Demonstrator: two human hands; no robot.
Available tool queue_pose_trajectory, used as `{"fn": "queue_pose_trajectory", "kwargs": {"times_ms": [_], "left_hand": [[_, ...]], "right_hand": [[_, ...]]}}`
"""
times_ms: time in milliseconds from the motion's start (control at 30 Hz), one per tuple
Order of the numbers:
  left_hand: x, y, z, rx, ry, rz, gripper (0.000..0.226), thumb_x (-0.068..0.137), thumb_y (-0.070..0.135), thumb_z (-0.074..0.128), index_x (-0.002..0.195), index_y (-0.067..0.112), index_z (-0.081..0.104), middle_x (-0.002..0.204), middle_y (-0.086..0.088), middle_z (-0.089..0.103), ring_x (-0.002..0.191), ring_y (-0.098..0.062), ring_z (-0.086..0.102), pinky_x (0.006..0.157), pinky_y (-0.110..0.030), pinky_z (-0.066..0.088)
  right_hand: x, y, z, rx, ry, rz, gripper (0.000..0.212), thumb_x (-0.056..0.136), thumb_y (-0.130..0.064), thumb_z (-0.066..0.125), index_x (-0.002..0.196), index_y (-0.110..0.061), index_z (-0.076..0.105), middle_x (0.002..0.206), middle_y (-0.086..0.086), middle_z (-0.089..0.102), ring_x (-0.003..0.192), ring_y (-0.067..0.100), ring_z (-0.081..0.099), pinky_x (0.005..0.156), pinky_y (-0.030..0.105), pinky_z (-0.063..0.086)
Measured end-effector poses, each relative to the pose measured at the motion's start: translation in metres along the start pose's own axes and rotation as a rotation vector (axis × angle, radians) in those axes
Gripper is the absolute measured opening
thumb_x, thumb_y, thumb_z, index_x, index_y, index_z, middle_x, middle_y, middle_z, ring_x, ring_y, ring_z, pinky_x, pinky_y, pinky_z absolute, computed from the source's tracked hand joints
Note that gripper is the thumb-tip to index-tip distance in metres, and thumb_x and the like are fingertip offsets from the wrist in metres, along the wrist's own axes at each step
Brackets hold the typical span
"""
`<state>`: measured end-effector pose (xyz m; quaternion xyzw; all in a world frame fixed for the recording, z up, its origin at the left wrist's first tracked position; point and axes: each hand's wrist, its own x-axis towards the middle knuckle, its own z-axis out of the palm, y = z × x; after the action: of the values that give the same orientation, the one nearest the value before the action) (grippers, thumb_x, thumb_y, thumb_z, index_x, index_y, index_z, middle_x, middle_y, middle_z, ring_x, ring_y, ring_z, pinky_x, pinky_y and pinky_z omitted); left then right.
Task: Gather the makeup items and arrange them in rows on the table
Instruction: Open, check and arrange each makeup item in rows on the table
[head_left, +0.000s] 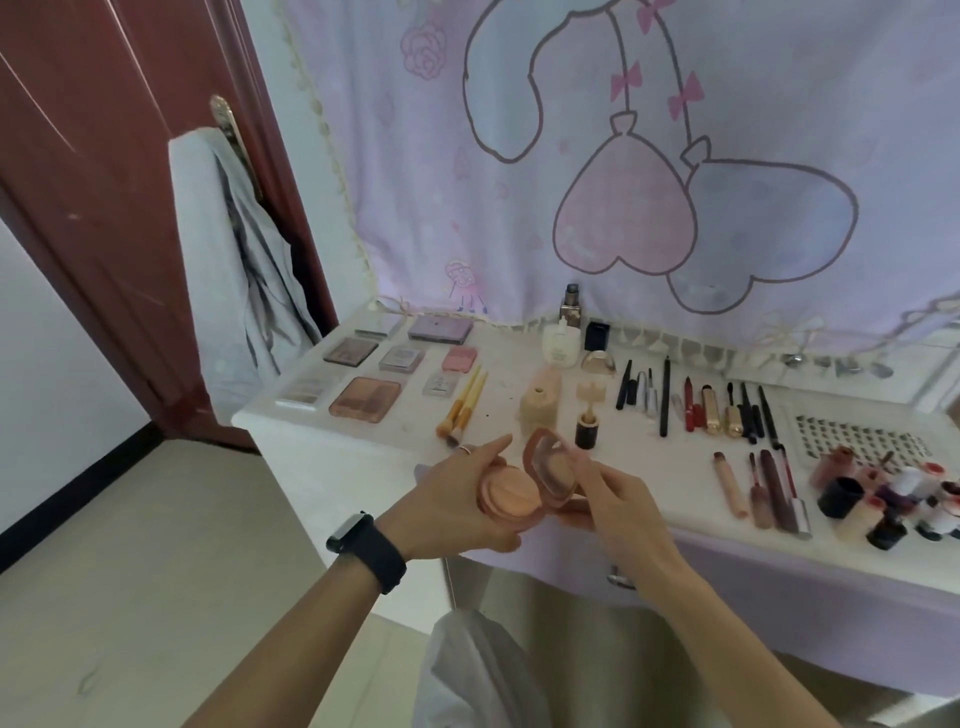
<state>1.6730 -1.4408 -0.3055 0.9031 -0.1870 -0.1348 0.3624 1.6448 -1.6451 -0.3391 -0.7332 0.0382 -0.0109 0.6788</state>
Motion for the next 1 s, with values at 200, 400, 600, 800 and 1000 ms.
{"fn": "queue_pose_trajectory", "kwargs": {"times_ms": [200,400,600,800,1000], "left_hand": [[-0.002,-0.024,0.006,0.027,0.021,-0.048,0.098,0.063,0.031,0.083,0.148,0.035,0.033,0.128,0.013,0.028,0.118,-0.01,0.039,0.095,-0.015,0.039],[-0.005,-0.038,0.001,-0.089,0.078,-0.073,0.087,0.06,0.03,0.084,0.139,0.034,0.045,0.124,0.012,0.033,0.112,-0.003,0.048,0.091,-0.015,0.048],[-0.015,-0.053,-0.007,-0.243,0.219,-0.088,0.071,0.057,0.028,0.084,0.119,0.047,0.055,0.122,0.013,0.039,0.104,-0.004,0.058,0.073,-0.018,0.056],[-0.003,-0.067,-0.039,-0.311,0.479,-0.191,0.062,0.053,0.035,0.083,0.107,0.048,0.057,0.119,0.008,0.04,0.109,-0.012,0.054,0.076,-0.012,0.051],[0.032,-0.065,-0.056,-0.084,0.51,-0.391,0.081,0.049,0.055,0.074,0.124,0.03,0.053,0.123,-0.008,0.05,0.115,-0.029,0.049,0.098,-0.044,0.049]], "right_hand": [[0.007,-0.009,0.02,-0.038,-0.035,-0.029,0.037,0.098,-0.059,0.047,0.101,-0.037,0.076,0.088,-0.004,0.079,0.082,0.018,0.076,0.078,0.032,0.062],[0.013,-0.015,0.031,-0.05,-0.106,0.01,0.042,0.099,-0.057,0.045,0.108,-0.029,0.075,0.092,-0.001,0.079,0.083,0.019,0.076,0.079,0.034,0.061],[0.016,-0.005,0.038,-0.293,-0.083,-0.115,0.026,0.102,-0.048,0.049,0.104,-0.035,0.072,0.098,-0.018,0.075,0.089,0.004,0.07,0.083,0.029,0.055],[0.016,0.042,0.035,-1.089,0.158,-0.654,0.032,0.088,-0.024,0.074,0.117,-0.011,0.073,0.12,0.001,0.071,0.113,0.021,0.062,0.096,0.035,0.054],[0.024,0.063,0.033,-1.154,0.192,-0.754,0.036,0.09,-0.028,0.069,0.121,-0.009,0.072,0.124,0.004,0.07,0.113,0.023,0.065,0.098,0.038,0.055]]}}
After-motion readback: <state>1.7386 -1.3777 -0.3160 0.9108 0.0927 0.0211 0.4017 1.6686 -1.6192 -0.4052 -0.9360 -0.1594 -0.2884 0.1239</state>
